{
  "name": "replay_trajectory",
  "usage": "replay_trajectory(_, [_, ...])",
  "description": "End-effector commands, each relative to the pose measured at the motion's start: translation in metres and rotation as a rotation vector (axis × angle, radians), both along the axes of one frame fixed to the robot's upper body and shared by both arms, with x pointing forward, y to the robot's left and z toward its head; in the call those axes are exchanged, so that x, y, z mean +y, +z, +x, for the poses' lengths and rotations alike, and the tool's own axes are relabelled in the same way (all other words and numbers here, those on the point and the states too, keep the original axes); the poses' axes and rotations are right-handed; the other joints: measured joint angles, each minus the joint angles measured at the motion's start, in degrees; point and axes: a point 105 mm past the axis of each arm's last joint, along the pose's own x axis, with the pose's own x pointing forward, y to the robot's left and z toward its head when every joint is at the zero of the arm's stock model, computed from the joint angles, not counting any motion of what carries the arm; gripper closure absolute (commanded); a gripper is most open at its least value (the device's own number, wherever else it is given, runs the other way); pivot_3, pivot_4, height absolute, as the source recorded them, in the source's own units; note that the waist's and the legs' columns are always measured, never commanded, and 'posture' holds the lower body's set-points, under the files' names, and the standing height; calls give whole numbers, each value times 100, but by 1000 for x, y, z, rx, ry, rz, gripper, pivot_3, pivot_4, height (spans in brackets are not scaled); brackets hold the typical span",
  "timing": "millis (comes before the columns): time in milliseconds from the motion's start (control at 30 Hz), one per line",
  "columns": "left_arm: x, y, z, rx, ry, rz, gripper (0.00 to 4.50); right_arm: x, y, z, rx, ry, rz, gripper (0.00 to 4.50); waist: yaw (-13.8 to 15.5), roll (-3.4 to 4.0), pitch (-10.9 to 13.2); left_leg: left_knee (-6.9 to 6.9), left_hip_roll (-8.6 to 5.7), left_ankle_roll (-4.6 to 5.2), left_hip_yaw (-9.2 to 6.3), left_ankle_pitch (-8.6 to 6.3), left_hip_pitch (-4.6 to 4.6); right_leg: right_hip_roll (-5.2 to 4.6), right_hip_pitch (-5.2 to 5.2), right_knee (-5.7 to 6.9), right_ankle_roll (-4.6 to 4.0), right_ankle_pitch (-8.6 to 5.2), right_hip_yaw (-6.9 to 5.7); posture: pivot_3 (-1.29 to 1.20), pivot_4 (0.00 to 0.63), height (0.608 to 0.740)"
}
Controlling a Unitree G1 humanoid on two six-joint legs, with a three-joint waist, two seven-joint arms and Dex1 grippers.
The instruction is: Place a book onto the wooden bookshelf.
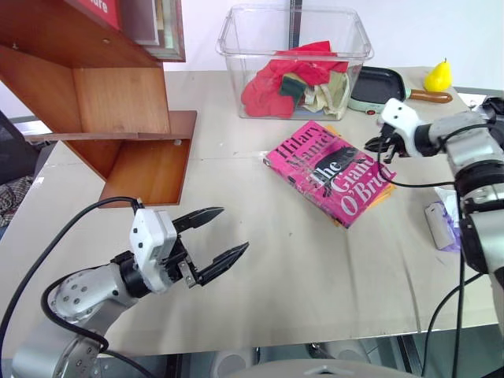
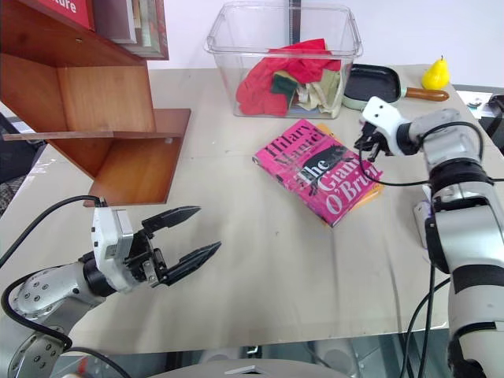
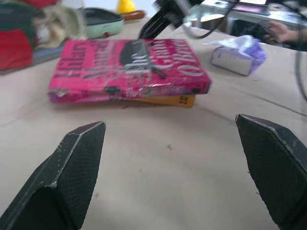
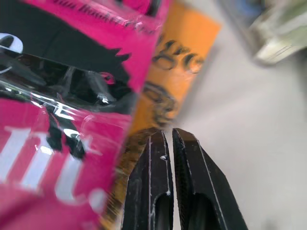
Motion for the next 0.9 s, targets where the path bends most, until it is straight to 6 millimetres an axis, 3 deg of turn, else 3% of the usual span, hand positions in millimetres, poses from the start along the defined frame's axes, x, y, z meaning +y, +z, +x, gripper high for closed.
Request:
replay_trajectory(33, [-9,3,0,-12,-16,5,0,-17,41,-23,-122,67,82,3049,15,-1,0,0,0,1,-2,0,-1,0,1,-1,12,7,-1,0,150,740])
replay_trajectory(100, [-8,1,6,-21,-6,22,0,-27,49,-50,-129,105,159,2371,79,-2,-1,-1,-1,1,-8,-1,-2,1,3,-3,18,10,-5,0,150,740])
replay_trajectory(200, [-6,0,14,-59,-14,65,0,-31,51,-99,-114,155,247,914,141,3,-2,-7,-1,2,-14,-2,-2,3,2,-2,20,10,-7,0,150,740])
replay_trajectory(267, [-1,-1,20,-74,-25,83,0,-30,49,-143,-97,175,313,51,196,13,-5,-10,0,2,-21,-2,-3,5,2,1,19,10,-11,0,150,740])
replay_trajectory(333, [6,-3,28,-68,-39,93,0,-24,45,-188,-89,175,380,51,189,22,-7,-14,-1,2,-36,-2,-5,12,4,0,17,6,-26,0,150,740])
replay_trajectory(467, [10,-7,39,-14,-73,65,0,-14,33,-236,-154,94,411,51,151,9,-19,-6,-3,2,-38,-2,11,24,21,-1,36,-8,-26,0,150,740])
replay_trajectory(733, [3,-19,66,382,-66,-62,0,-5,17,-270,-177,-75,484,51,105,-6,-24,25,5,2,-44,-1,44,7,52,6,21,-14,-6,0,150,740])
replay_trajectory(900, [-28,-22,94,700,-22,-311,0,2,12,-278,-183,-111,493,51,165,-21,-41,30,-1,4,-52,0,38,6,56,5,30,-10,-8,0,150,740])
